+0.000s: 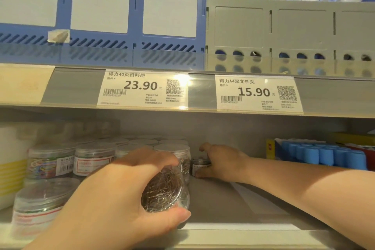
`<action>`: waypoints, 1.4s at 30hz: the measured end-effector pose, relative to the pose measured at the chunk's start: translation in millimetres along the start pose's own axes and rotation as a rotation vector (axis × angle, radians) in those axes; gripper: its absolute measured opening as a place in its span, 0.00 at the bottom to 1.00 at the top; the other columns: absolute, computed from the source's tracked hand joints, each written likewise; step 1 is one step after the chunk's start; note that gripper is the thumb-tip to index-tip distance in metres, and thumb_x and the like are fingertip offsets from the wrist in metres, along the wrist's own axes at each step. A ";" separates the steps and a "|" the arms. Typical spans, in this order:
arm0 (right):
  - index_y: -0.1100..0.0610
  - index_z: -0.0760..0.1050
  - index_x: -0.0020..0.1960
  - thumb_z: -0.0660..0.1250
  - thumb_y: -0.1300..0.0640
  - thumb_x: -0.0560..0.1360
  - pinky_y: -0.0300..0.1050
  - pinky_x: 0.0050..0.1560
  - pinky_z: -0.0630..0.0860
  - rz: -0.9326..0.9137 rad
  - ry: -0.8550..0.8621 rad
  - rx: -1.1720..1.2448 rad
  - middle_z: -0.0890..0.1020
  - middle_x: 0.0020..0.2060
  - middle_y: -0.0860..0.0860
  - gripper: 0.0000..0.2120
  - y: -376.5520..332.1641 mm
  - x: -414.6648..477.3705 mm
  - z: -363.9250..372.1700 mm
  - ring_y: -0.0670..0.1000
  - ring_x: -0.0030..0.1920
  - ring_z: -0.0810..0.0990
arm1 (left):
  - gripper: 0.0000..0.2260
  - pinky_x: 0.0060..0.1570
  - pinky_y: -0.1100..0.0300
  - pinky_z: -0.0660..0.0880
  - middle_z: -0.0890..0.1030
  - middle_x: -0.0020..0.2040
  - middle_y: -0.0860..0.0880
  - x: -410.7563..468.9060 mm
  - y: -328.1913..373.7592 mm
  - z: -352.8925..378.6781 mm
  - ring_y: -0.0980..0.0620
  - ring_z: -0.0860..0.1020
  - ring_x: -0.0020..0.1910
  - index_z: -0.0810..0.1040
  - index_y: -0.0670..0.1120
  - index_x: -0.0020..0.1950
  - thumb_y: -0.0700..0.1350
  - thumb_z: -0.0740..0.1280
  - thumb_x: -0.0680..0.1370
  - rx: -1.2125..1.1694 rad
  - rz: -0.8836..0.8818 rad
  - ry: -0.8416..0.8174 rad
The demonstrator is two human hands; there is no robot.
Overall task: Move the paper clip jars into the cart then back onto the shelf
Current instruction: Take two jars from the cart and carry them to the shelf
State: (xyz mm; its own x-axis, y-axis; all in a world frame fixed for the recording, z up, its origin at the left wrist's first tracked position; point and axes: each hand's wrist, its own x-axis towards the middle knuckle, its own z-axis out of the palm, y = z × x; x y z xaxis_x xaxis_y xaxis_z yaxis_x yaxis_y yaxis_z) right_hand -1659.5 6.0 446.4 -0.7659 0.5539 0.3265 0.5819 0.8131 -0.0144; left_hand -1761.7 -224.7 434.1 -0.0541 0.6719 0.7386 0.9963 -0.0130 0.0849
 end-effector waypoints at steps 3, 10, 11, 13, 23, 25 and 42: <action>0.53 0.60 0.71 0.67 0.38 0.71 0.45 0.58 0.71 0.006 -0.007 0.003 0.75 0.62 0.54 0.36 -0.5 -0.4 -0.6 0.55 0.61 0.74 | 0.25 0.41 0.62 0.77 0.69 0.52 0.74 -0.5 2.1 -1.0 0.67 0.74 0.47 0.63 0.75 0.51 0.75 0.58 0.56 0.005 0.007 0.012; 0.48 0.59 0.71 0.67 0.32 0.67 0.47 0.58 0.72 0.047 -0.003 -0.040 0.76 0.61 0.52 0.39 1.9 -5.9 -6.7 0.55 0.61 0.73 | 0.32 0.53 0.70 0.69 0.66 0.53 0.76 -3.5 7.2 -4.9 0.71 0.70 0.53 0.49 0.75 0.56 0.76 0.50 0.53 0.044 -0.040 -0.079; 0.48 0.59 0.71 0.67 0.32 0.66 0.47 0.58 0.72 0.047 -0.004 -0.040 0.75 0.62 0.51 0.40 1.5 -7.4 -10.1 0.54 0.61 0.73 | 0.33 0.53 0.70 0.70 0.66 0.53 0.76 -4.0 7.0 -5.0 0.70 0.70 0.54 0.48 0.75 0.57 0.76 0.49 0.53 0.044 -0.039 -0.076; 0.48 0.59 0.72 0.66 0.32 0.67 0.47 0.59 0.70 0.031 -0.014 -0.039 0.73 0.64 0.51 0.40 -0.6 -12.2 -18.7 0.54 0.62 0.72 | 0.33 0.53 0.69 0.70 0.66 0.52 0.75 -4.0 6.6 -5.1 0.69 0.70 0.54 0.49 0.74 0.57 0.76 0.49 0.53 0.044 -0.029 -0.068; 0.49 0.75 0.57 0.61 0.41 0.76 0.45 0.59 0.68 -0.101 0.166 0.043 0.79 0.55 0.46 0.16 -17.9 -57.6 -52.1 0.48 0.58 0.74 | 0.32 0.55 0.62 0.72 0.74 0.56 0.67 -3.8 6.1 -2.7 0.66 0.73 0.56 0.54 0.72 0.58 0.76 0.53 0.56 -0.005 -0.001 -0.036; 0.55 0.78 0.49 0.61 0.43 0.77 0.42 0.49 0.70 -0.090 0.155 0.059 0.81 0.45 0.49 0.16 -20.8 -62.9 -55.9 0.47 0.48 0.76 | 0.31 0.54 0.62 0.73 0.75 0.55 0.67 -3.4 5.4 -2.1 0.65 0.74 0.55 0.58 0.71 0.59 0.76 0.54 0.57 0.003 0.012 -0.024; 0.54 0.79 0.56 0.73 0.33 0.59 0.44 0.57 0.77 -0.117 -0.715 1.428 0.82 0.53 0.55 0.33 -28.3 -80.2 -55.3 0.52 0.52 0.82 | 0.29 0.40 0.77 0.66 0.72 0.55 0.65 24.1 24.1 4.1 0.61 0.70 0.54 0.60 0.65 0.60 0.71 0.58 0.62 -0.063 0.161 0.051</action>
State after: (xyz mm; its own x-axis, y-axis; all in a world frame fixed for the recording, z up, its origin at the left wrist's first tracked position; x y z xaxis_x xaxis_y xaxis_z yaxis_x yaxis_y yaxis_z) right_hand -1599.5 -71.3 472.9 -0.9892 0.1121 -0.0940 0.1075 0.1214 -0.9868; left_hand -1738.8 -205.7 451.2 0.1004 0.6194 0.7786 0.9864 -0.1643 0.0035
